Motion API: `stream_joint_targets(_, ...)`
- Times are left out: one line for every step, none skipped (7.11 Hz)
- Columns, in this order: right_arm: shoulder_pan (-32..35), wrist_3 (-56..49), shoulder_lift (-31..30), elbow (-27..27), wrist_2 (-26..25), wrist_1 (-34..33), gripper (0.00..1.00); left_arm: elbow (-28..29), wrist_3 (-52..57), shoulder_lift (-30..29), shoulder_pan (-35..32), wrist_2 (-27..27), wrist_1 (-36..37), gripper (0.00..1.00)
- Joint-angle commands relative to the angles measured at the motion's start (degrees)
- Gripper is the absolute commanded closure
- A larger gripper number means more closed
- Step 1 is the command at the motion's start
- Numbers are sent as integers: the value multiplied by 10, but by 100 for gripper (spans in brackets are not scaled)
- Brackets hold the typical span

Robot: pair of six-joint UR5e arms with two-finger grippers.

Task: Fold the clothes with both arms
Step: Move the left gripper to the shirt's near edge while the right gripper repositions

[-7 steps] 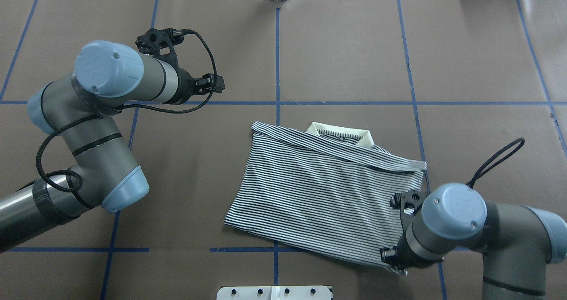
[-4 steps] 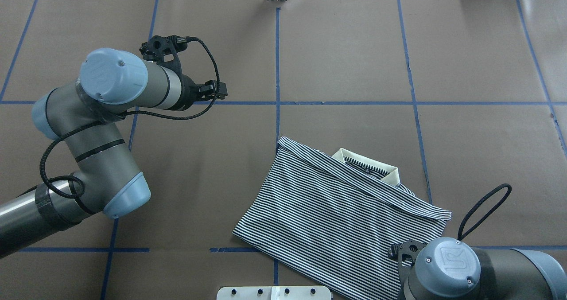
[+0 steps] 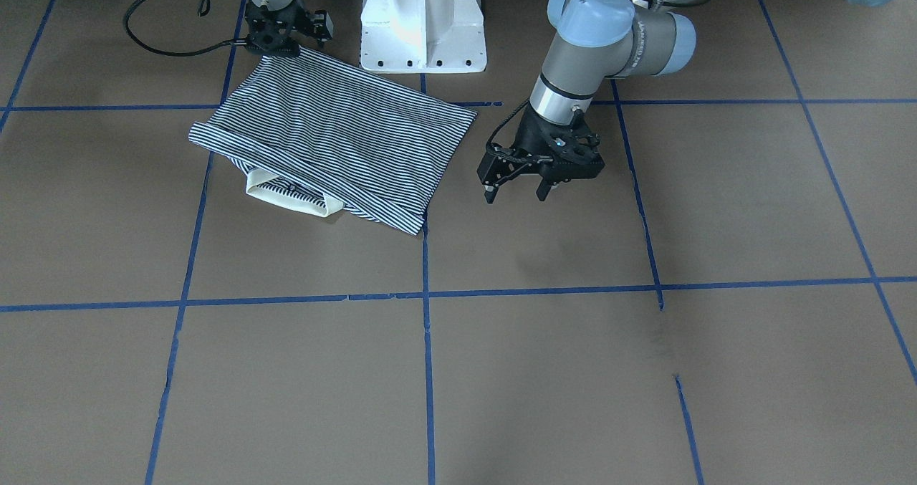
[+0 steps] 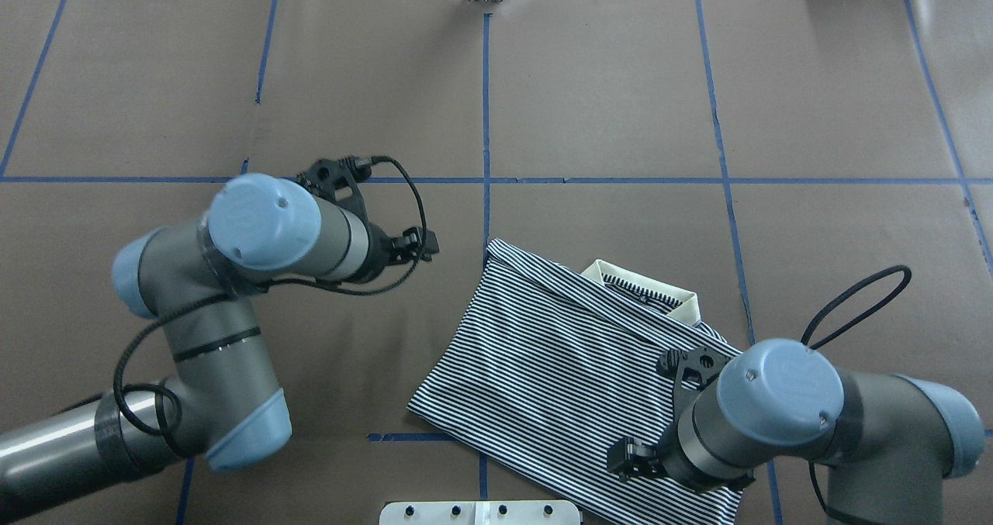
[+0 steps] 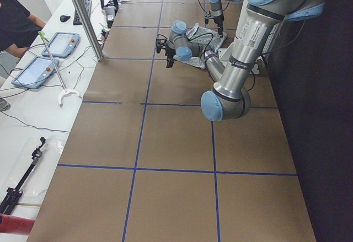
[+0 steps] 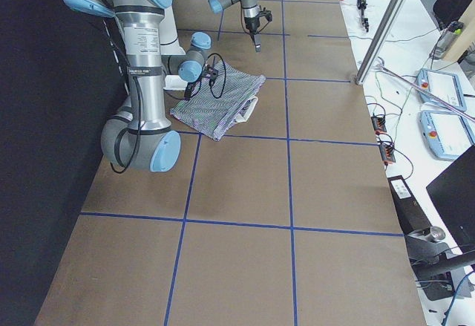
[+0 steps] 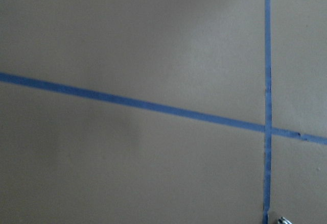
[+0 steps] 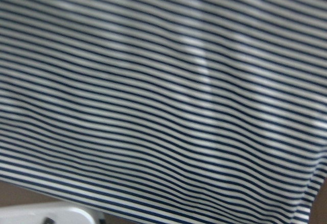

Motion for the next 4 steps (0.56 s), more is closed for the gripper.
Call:
stream_joint_targets(81,-6,31,12,3,3,0,-28,-115,0,85,11,84,0)
stream_joint_targets(97,-6,40,14,2,3,0,-48,-141,0,96,11,117,1)
stream_joint_targets(106,-6,45,14,3,3,0,-49,-152,0,104,11,119,1)
stream_joint_targets(112,-6,51,14,2,3,0,-47,-160,0,123,11,118,2)
